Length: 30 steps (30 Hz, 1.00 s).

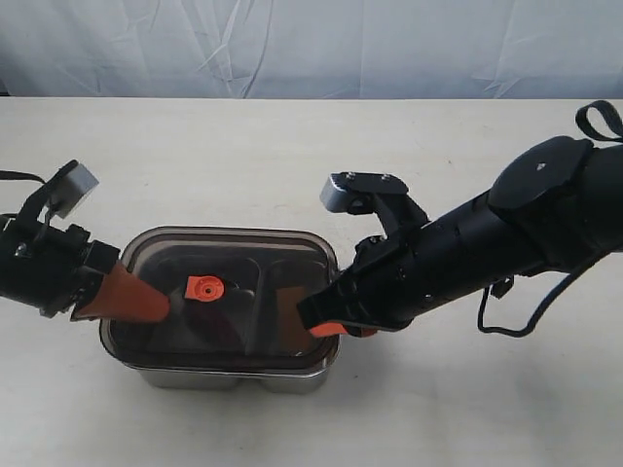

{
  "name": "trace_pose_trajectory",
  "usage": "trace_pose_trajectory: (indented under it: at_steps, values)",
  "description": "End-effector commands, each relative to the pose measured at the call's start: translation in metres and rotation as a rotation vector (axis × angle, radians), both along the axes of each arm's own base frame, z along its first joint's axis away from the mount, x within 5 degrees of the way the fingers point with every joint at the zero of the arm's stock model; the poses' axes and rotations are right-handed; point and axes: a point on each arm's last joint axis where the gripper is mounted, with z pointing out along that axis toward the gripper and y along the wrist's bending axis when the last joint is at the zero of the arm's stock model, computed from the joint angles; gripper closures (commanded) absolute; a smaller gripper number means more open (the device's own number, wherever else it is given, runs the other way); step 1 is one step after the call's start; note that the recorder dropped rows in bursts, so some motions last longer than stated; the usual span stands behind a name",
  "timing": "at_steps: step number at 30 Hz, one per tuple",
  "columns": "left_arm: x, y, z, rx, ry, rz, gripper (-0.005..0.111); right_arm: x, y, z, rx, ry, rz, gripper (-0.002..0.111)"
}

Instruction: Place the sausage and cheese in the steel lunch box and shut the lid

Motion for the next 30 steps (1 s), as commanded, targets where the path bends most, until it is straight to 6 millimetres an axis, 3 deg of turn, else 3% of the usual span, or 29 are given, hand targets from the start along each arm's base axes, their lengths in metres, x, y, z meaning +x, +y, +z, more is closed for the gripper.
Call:
trace_pose_trajectory:
  at_steps: [1, 8, 23, 30]
  values:
    - [-0.003, -0.003, 0.003, -0.037, 0.007, -0.019, 0.107, -0.002, -0.001, 0.007, 0.016, -0.018, 0.010, 0.109]
    - [-0.003, -0.005, 0.008, -0.084, 0.018, -0.030, 0.107, -0.002, -0.001, 0.007, 0.017, -0.017, 0.008, 0.109]
    - [0.011, -0.008, 0.057, -0.148, -0.162, -0.047, 0.107, -0.002, -0.001, 0.008, 0.018, -0.022, 0.006, 0.109]
    - [0.034, 0.002, 0.058, 0.016, -0.300, 0.112, 0.107, -0.004, -0.004, 0.025, 0.055, -0.079, -0.003, 0.109]
